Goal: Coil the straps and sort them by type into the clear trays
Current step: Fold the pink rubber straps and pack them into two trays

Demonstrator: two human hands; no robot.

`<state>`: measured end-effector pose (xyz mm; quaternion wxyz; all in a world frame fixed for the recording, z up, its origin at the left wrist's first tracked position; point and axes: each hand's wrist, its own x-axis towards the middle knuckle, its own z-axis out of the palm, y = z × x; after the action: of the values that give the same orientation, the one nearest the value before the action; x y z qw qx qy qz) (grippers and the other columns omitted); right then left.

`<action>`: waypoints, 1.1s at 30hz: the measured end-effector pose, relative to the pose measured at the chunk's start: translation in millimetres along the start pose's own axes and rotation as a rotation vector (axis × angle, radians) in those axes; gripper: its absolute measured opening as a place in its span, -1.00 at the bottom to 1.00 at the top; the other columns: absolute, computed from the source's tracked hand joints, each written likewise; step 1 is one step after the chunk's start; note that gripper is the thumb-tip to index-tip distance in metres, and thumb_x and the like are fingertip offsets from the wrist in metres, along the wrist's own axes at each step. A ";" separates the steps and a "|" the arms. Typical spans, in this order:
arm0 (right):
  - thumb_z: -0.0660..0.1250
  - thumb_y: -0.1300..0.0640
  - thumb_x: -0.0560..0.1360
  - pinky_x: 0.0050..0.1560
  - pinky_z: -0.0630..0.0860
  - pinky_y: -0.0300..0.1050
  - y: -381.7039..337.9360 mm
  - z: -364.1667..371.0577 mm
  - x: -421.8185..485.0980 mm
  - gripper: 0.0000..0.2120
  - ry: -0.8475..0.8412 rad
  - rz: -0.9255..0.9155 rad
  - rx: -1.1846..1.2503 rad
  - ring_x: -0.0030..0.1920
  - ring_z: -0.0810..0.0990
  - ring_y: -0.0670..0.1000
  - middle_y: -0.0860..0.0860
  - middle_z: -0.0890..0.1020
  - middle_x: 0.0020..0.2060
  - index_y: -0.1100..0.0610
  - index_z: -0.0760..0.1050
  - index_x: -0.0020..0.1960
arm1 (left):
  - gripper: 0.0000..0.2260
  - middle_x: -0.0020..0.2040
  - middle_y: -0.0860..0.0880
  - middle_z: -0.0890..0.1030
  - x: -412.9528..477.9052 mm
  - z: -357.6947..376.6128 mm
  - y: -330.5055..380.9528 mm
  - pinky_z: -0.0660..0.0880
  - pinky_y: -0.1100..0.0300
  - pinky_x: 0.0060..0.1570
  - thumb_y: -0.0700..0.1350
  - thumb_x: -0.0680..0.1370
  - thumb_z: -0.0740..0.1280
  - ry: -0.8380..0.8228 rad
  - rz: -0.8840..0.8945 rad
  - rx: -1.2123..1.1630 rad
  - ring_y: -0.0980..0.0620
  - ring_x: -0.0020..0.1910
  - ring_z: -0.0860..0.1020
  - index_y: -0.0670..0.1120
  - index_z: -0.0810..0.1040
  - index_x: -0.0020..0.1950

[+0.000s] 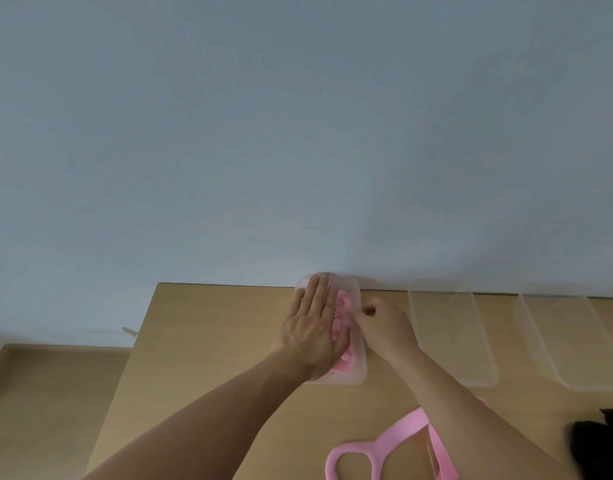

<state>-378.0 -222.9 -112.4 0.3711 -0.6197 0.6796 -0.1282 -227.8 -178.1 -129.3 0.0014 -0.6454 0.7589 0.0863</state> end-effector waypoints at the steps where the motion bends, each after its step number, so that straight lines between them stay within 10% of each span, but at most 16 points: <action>1: 0.24 -0.22 0.53 -0.42 0.29 -0.13 -0.5 -1.1 3.3 -0.59 -0.017 0.007 0.005 -0.42 0.47 -0.03 -0.06 0.53 -0.44 0.07 0.44 -0.30 | -0.39 0.56 -0.11 -0.35 -1.1 0.7 0.0 -0.48 0.06 0.46 0.19 0.64 -0.17 -0.001 -0.001 0.011 -0.08 0.53 -0.41 -0.14 -0.31 0.53; 19: 0.24 -0.10 0.54 -0.33 0.43 -0.08 -15.3 -2.2 41.0 -0.57 0.063 0.066 0.190 -0.40 0.56 0.09 -0.01 0.56 -0.50 0.11 0.46 -0.41 | -0.37 0.62 -0.16 -0.10 -3.2 -2.4 1.1 -0.35 0.04 0.52 0.17 0.65 -0.02 0.067 0.013 -0.042 -0.08 0.58 -0.27 -0.17 -0.01 0.61; 33: 0.38 -0.08 0.48 -0.47 0.33 -0.14 0.8 4.6 19.1 -0.66 0.002 0.170 0.426 -0.54 0.42 0.05 -0.01 0.50 -0.56 0.11 0.47 -0.34 | -0.27 0.59 -0.25 -0.23 -3.6 0.9 2.3 -0.29 -0.07 0.54 0.30 0.53 -0.28 0.006 -0.088 -0.024 -0.19 0.55 -0.35 -0.05 -0.08 0.62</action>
<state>-374.7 -239.4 -122.7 0.5021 -0.4679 0.6874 -0.2378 -229.6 -174.0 -129.4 -0.0048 -0.6785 0.7286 0.0937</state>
